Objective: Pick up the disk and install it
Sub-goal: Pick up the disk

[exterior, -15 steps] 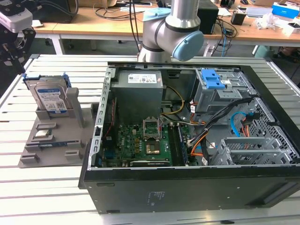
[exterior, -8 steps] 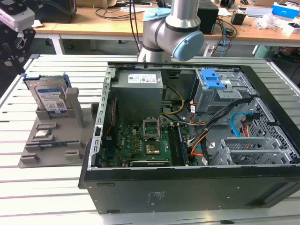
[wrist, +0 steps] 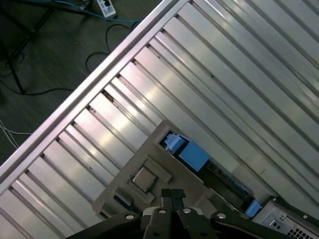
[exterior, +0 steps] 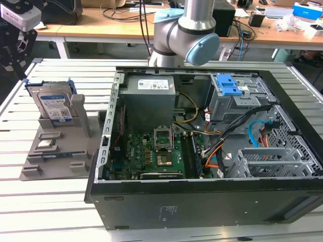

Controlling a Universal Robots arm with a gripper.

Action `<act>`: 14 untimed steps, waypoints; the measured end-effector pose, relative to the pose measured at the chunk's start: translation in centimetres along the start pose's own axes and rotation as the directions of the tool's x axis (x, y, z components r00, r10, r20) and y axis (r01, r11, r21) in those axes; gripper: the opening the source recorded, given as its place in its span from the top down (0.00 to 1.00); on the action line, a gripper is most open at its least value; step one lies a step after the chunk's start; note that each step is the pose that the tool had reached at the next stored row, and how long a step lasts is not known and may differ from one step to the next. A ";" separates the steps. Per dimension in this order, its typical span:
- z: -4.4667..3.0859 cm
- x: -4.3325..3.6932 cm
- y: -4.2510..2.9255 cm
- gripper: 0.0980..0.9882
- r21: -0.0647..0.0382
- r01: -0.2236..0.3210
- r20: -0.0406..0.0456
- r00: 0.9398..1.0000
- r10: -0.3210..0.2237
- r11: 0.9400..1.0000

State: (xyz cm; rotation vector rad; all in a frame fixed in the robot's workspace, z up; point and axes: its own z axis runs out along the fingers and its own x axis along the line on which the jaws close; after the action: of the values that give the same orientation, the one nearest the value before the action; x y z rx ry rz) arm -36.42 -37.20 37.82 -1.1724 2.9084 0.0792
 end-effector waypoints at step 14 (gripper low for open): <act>0.00 0.00 0.00 0.99 -0.004 0.148 -0.006 0.989 -0.148 0.989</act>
State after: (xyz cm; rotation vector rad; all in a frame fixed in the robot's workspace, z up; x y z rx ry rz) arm -36.41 -37.20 37.82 -1.3875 2.8164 0.0796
